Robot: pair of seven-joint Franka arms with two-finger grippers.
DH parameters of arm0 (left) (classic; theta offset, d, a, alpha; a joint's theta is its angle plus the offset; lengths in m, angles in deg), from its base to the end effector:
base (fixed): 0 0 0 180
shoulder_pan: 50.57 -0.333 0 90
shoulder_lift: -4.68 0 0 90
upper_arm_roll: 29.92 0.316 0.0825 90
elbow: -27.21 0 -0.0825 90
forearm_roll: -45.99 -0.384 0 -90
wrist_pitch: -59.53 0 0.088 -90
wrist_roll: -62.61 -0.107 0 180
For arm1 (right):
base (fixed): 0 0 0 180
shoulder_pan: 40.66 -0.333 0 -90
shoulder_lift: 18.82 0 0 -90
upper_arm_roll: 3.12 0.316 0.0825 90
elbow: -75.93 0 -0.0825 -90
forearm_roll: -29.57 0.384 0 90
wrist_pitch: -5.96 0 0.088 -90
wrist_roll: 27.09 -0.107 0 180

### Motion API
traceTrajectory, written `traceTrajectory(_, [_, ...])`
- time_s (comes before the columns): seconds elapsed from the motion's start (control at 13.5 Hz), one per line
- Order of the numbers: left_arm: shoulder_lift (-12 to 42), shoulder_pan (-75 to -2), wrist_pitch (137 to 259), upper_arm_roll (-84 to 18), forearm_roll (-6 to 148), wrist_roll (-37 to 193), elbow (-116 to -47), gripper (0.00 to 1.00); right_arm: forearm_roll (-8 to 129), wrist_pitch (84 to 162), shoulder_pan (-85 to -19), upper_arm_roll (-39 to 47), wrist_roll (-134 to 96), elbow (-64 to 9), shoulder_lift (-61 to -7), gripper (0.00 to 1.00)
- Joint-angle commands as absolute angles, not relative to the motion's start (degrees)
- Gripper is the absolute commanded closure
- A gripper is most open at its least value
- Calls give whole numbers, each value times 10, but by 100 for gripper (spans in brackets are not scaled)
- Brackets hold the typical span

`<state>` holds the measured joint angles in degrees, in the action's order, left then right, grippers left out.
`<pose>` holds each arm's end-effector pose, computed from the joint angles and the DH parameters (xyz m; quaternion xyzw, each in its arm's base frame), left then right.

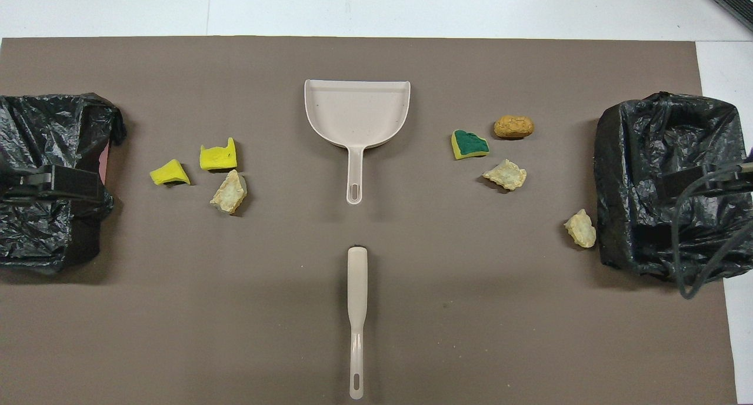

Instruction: Sweep and dump trash in bin

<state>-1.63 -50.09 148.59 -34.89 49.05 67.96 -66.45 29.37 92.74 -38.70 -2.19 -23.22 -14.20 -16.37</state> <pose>0.5152 -0.0577 0.6519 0.9997 -0.0015 0.0126 0.0232 0.5355 -0.0098 0.6418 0.9997 0.0247 -0.0079 0.0018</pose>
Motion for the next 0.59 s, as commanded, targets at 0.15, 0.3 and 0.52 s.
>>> traceTrajectory(0.15, [-29, -502, 1475, -346, 489, 674, -668, 0, 304, 919, -388, -23, -237, -143, -158, 0])
traceTrajectory(0.3, [-31, -502, 1473, -346, 489, 674, -671, 0, 304, 918, -387, -23, -237, -143, -158, 0])
traceTrajectory(0.52, [-31, -504, 1476, -346, 490, 685, -672, 0, 305, 915, -387, -23, -236, -144, -158, 0])
